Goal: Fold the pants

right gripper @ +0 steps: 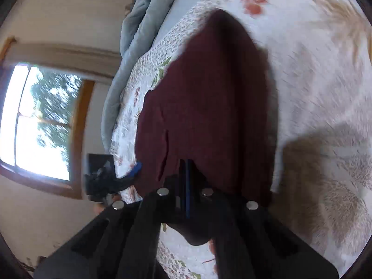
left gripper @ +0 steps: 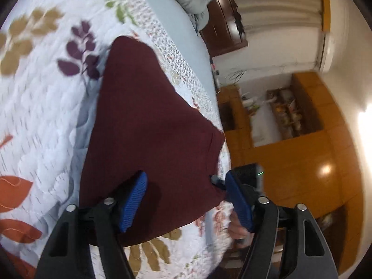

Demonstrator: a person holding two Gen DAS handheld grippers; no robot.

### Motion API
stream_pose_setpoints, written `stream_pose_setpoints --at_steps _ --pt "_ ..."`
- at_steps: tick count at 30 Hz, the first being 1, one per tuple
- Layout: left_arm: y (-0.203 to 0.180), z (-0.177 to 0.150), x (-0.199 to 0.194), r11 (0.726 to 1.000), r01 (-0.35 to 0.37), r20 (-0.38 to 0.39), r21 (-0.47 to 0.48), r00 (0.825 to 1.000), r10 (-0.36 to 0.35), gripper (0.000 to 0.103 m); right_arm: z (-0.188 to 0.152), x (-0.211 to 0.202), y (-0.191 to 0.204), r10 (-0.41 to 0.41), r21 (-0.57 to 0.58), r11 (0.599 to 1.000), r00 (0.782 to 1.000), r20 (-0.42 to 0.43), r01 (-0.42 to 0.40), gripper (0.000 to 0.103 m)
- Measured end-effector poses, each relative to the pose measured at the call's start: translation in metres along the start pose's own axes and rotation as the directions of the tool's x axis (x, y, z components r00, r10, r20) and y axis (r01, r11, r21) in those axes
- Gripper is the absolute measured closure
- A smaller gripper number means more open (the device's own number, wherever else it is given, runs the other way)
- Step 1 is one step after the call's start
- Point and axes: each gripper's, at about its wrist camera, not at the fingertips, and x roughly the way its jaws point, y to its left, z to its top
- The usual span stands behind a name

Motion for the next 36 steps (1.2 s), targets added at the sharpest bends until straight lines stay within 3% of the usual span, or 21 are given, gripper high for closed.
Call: stream_pose_setpoints --at_steps 3,7,8,9,10,11,12,15,16,19,20,21,23,24,26,27,28,29,31,33,36 --pt "0.000 0.002 0.003 1.000 -0.004 -0.013 -0.003 1.000 0.004 0.034 0.000 -0.007 0.006 -0.025 -0.031 0.999 1.000 0.011 0.026 0.103" --pt "-0.011 0.000 -0.003 0.998 -0.068 -0.008 -0.013 0.998 0.068 0.033 -0.007 -0.028 0.007 -0.038 -0.009 0.999 0.998 0.050 0.038 0.100" --pt "-0.017 0.001 -0.005 0.995 -0.099 -0.001 -0.004 0.995 0.099 0.028 -0.012 -0.036 0.009 -0.048 -0.005 0.999 0.996 0.079 0.049 0.092" --pt "-0.030 -0.006 -0.010 0.985 -0.172 0.015 0.032 0.985 0.171 0.024 -0.019 -0.045 0.013 -0.056 -0.007 0.998 0.993 0.100 0.057 0.072" --pt "-0.042 -0.013 -0.015 0.968 -0.239 0.030 0.074 0.971 0.238 0.021 -0.031 -0.059 0.023 -0.084 -0.010 0.996 0.987 0.140 0.086 0.060" --pt "-0.053 -0.022 -0.019 0.947 -0.301 0.034 0.111 0.954 0.299 0.020 -0.043 -0.068 0.032 -0.119 -0.020 0.992 0.978 0.174 0.124 0.032" --pt "-0.066 -0.035 -0.024 0.918 -0.367 0.037 0.152 0.930 0.365 0.019 -0.062 -0.082 0.044 -0.171 -0.042 0.982 0.960 0.224 0.184 0.017" --pt "-0.099 -0.081 -0.041 0.843 -0.481 0.084 0.242 0.876 0.476 0.011 -0.121 -0.096 0.075 -0.260 -0.082 0.952 0.919 0.297 0.296 0.011" --pt "-0.114 -0.106 -0.049 0.801 -0.525 0.124 0.287 0.850 0.512 0.011 -0.151 -0.097 0.086 -0.300 -0.089 0.935 0.902 0.309 0.342 0.011" --pt "-0.143 -0.156 -0.068 0.685 -0.641 0.218 0.348 0.765 0.605 0.010 -0.210 -0.084 0.110 -0.406 -0.121 0.879 0.855 0.322 0.462 0.006" --pt "-0.152 -0.180 -0.075 0.641 -0.685 0.253 0.347 0.726 0.639 0.009 -0.235 -0.077 0.118 -0.449 -0.137 0.848 0.831 0.328 0.512 0.006" --pt "-0.155 -0.196 -0.080 0.615 -0.706 0.264 0.352 0.705 0.659 0.009 -0.256 -0.072 0.125 -0.478 -0.153 0.824 0.814 0.329 0.546 0.006" --pt "-0.169 -0.231 -0.088 0.541 -0.761 0.295 0.357 0.641 0.708 0.009 -0.288 -0.064 0.135 -0.521 -0.185 0.785 0.791 0.321 0.592 0.006" --pt "-0.174 -0.243 -0.096 0.516 -0.783 0.320 0.347 0.616 0.720 0.009 -0.305 -0.061 0.143 -0.544 -0.193 0.760 0.770 0.333 0.621 0.006" --pt "-0.188 -0.265 -0.106 0.487 -0.801 0.359 0.349 0.594 0.719 0.009 -0.329 -0.057 0.155 -0.571 -0.188 0.728 0.735 0.366 0.659 0.004" --pt "-0.195 -0.277 -0.111 0.463 -0.815 0.384 0.349 0.575 0.722 0.009 -0.337 -0.056 0.162 -0.585 -0.182 0.713 0.717 0.379 0.677 0.004" --pt "-0.200 -0.284 -0.115 0.443 -0.829 0.405 0.342 0.555 0.727 0.009 -0.344 -0.055 0.169 -0.609 -0.167 0.688 0.686 0.397 0.707 0.004" --pt "-0.209 -0.293 -0.122 0.411 -0.852 0.440 0.326 0.521 0.731 0.009 -0.351 -0.057 0.177 -0.633 -0.152 0.659 0.653 0.417 0.736 0.003" --pt "-0.224 -0.309 -0.132 0.401 -0.859 0.472 0.317 0.510 0.719 0.009 -0.357 -0.057 0.193 -0.663 -0.161 0.615 0.617 0.424 0.772 0.003" --pt "-0.241 -0.319 -0.140 0.410 -0.853 0.478 0.322 0.520 0.708 0.009 -0.366 -0.057 0.216 -0.664 -0.224 0.582 0.616 0.423 0.782 0.003" --pt "-0.266 -0.332 -0.150 0.412 -0.845 0.499 0.341 0.534 0.683 0.009 -0.380 -0.070 0.250 -0.641 -0.230 0.548 0.581 0.502 0.804 0.003"
